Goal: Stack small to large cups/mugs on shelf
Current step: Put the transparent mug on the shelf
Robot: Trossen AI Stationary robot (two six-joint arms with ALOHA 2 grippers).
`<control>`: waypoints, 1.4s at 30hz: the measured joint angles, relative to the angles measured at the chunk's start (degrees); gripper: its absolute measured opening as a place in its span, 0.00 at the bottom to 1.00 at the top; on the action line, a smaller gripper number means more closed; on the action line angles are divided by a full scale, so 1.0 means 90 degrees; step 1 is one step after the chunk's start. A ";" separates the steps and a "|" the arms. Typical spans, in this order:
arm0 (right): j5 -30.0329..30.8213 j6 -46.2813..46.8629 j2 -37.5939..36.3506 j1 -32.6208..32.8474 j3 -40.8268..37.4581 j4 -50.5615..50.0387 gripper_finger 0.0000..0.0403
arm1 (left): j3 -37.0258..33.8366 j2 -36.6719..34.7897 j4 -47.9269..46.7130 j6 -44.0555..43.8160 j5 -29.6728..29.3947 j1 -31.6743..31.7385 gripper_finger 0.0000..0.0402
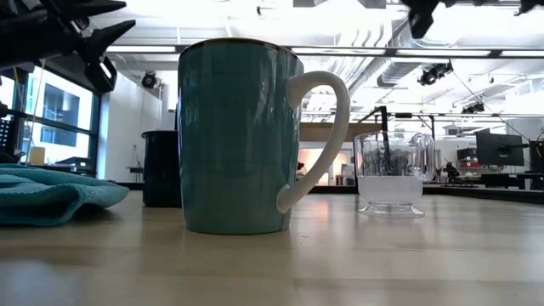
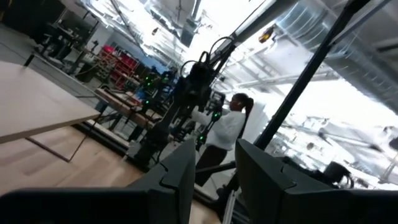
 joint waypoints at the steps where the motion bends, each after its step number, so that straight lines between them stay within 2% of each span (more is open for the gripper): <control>1: 0.0026 0.0011 0.0217 0.0000 0.0314 -0.0615 0.27 | 0.0000 0.0002 0.0073 -0.0062 0.0001 0.0000 0.26; 5: 0.0171 0.0763 0.0941 0.0042 0.1228 -0.2694 0.27 | 0.0000 0.0001 0.0140 -0.0318 0.0242 0.0000 0.26; 8: 0.0199 0.1286 0.1342 0.0296 0.1532 -0.3373 0.27 | 0.0000 0.0000 -0.0028 -0.0421 0.0441 0.0000 0.26; 11: 0.0201 0.1684 0.1596 0.0690 0.1675 -0.3411 0.27 | 0.0000 0.0002 -0.0230 -0.0575 0.0519 0.0000 0.26; 14: 0.0486 0.2095 0.1758 0.1166 0.1792 -0.3454 0.27 | 0.0000 0.0002 -0.0313 -0.0581 0.0587 0.0000 0.26; 18: 0.1361 0.2493 0.1782 0.1682 0.1884 -0.3748 0.27 | 0.0000 0.0002 -0.0315 -0.0574 0.0600 0.0000 0.26; 22: 0.2055 0.3579 0.1848 0.1864 0.1884 -0.4304 0.27 | 0.0000 0.0002 -0.0490 -0.0570 0.0600 0.0000 0.26; 26: 0.2095 0.4567 0.2130 0.2096 0.1882 -0.4705 0.27 | 0.0000 0.0002 -0.0785 -0.0613 0.0623 0.0000 0.26; 33: 0.2503 0.4990 0.2674 0.2662 0.1882 -0.4705 0.27 | 0.0000 0.0005 -0.0939 -0.0786 0.0813 0.0000 0.26; 42: 0.2703 0.5927 0.3083 0.2712 0.1882 -0.4854 0.27 | 0.0000 0.0005 -0.0958 -0.0739 0.0843 0.0000 0.26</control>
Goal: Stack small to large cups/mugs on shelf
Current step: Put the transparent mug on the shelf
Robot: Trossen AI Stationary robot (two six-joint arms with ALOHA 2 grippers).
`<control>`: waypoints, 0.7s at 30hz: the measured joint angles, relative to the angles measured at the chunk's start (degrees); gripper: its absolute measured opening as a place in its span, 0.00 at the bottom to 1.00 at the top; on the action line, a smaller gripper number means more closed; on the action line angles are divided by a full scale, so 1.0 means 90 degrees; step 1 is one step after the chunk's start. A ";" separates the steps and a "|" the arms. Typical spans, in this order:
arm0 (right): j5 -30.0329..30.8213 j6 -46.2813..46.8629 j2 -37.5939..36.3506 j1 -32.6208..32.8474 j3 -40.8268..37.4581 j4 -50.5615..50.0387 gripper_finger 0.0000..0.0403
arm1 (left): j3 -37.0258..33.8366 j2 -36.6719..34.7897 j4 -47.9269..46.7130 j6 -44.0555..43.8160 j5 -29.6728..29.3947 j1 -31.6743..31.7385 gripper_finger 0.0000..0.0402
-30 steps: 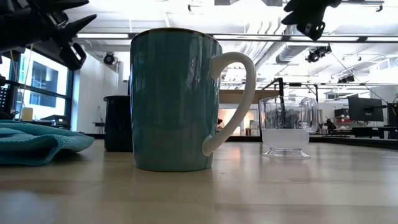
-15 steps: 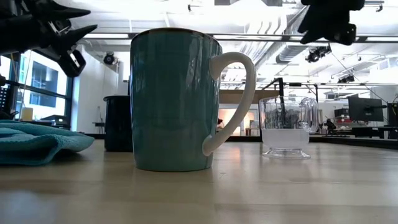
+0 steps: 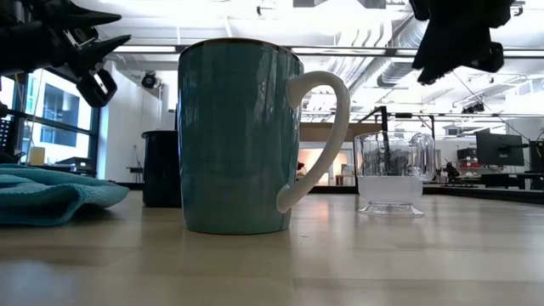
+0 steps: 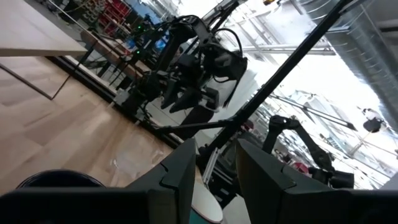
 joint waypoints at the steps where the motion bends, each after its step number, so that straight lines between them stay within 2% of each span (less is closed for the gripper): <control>1: 0.0027 0.0194 0.0048 -0.0004 0.0000 -0.0075 0.27 | 0.0000 0.0000 -0.0026 0.0001 0.0000 0.0000 0.26; 6: 0.0056 0.1291 0.0273 -0.0004 0.0000 -0.0435 0.27 | 0.0000 0.0000 -0.0187 0.0005 -0.0035 0.0000 0.26; 12: 0.0064 0.1802 0.0466 -0.0004 -0.0002 -0.0420 0.27 | 0.0000 0.0000 -0.0221 0.0007 -0.0078 0.0000 0.26; 21: 0.0310 0.1341 0.1053 -0.0006 -0.0006 -0.0056 0.27 | 0.0000 0.0000 -0.0320 0.0018 -0.0299 0.0000 0.26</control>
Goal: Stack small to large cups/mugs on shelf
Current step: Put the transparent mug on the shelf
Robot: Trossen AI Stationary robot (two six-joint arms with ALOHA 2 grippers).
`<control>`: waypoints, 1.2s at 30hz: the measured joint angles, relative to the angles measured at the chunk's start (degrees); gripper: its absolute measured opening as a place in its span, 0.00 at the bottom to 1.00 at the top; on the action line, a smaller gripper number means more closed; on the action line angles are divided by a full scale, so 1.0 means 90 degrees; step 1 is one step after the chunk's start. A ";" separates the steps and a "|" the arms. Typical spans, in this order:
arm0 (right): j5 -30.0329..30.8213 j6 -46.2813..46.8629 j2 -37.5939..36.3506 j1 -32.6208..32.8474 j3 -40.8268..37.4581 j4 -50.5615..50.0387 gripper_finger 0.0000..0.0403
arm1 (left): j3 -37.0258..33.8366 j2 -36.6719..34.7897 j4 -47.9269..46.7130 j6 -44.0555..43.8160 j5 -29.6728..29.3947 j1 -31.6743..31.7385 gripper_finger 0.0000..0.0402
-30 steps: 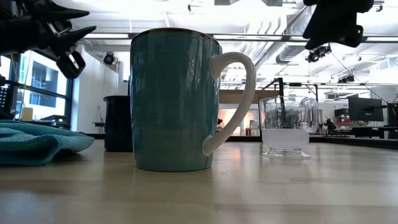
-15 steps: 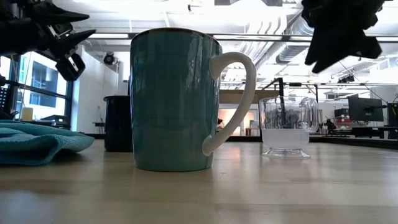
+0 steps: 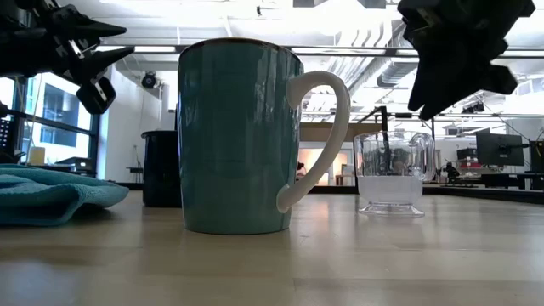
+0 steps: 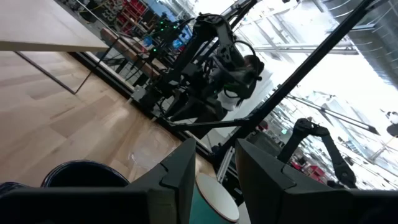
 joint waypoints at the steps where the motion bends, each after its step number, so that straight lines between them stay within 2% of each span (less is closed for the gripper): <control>1: 0.0071 -0.0130 0.0041 -0.0001 -0.0001 0.0035 0.27 | 0.0000 0.0000 0.0000 0.0001 0.0000 0.0000 0.26; 6: 0.0246 -0.1167 0.0105 -0.0048 -0.0001 0.0279 0.27 | 0.0000 0.0000 0.0000 -0.0018 -0.0112 0.0000 0.26; 13: 0.0063 -0.2685 0.0080 -0.0303 -0.0001 0.0729 0.27 | 0.0000 0.0000 0.0002 -0.0072 -0.0163 0.0000 0.26; 24: -0.1126 -0.5617 0.0080 -0.1003 -0.0001 0.1227 0.27 | 0.0000 0.0000 -0.0033 -0.0142 -0.0163 0.0000 0.26; 36: -0.2603 -0.6685 0.0106 -0.1881 -0.0001 0.1259 0.27 | 0.0000 -0.0002 -0.0229 -0.0135 -0.0163 0.0000 0.26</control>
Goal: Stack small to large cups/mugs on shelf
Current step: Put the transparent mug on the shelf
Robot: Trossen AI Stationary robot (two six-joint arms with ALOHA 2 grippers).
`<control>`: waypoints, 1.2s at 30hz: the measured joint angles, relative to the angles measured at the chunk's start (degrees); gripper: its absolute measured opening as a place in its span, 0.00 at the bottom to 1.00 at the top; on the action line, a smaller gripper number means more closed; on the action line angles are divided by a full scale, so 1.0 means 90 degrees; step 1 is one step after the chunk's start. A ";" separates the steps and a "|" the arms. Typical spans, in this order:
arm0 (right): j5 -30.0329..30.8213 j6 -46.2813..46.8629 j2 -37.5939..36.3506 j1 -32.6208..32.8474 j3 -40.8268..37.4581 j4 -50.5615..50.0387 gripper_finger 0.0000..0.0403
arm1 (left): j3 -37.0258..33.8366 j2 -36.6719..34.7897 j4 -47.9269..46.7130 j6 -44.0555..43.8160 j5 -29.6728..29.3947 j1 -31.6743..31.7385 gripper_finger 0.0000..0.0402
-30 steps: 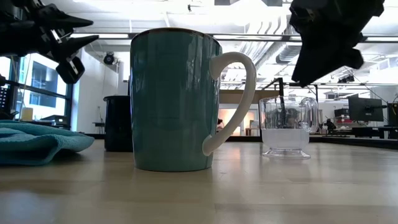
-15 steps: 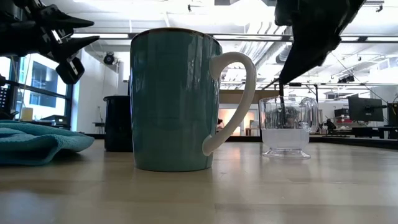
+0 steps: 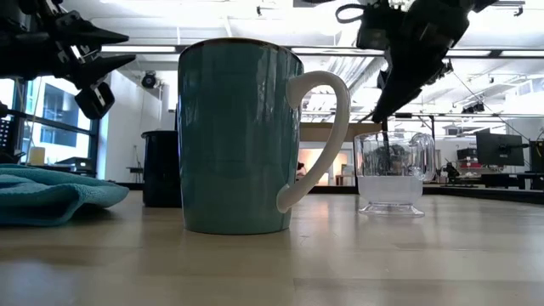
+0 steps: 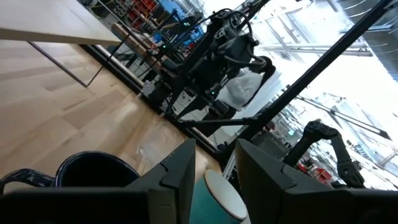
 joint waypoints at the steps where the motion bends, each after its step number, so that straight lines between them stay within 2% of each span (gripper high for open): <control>1: -0.0079 -0.0045 0.0000 -0.0044 0.0000 -0.0018 0.27 | 0.0000 0.0000 0.0000 0.0000 0.0000 0.0000 0.26; 7: -0.0312 -0.0232 0.0043 -0.0294 0.0000 0.0012 0.27 | 0.0000 0.0000 0.0000 0.0017 0.0000 0.0000 0.26; 14: -0.0739 -0.0364 0.0505 -0.0470 -0.0001 0.0148 0.27 | 0.0000 0.0000 0.0006 0.0017 0.0000 0.0000 0.26; 26: -0.0825 -0.0364 0.0830 -0.0467 -0.0002 0.0382 0.27 | 0.0000 0.0002 0.0007 -0.0031 0.0000 0.0000 0.26; 30: -0.0646 -0.0310 0.0828 -0.0469 -0.0002 0.0355 0.26 | 0.0000 0.0001 0.0009 -0.0031 0.0001 0.0000 0.26; 36: -0.0621 -0.0291 0.0828 -0.0482 -0.0001 0.0223 0.14 | 0.0000 0.0000 0.0010 -0.0034 0.0002 0.0000 0.26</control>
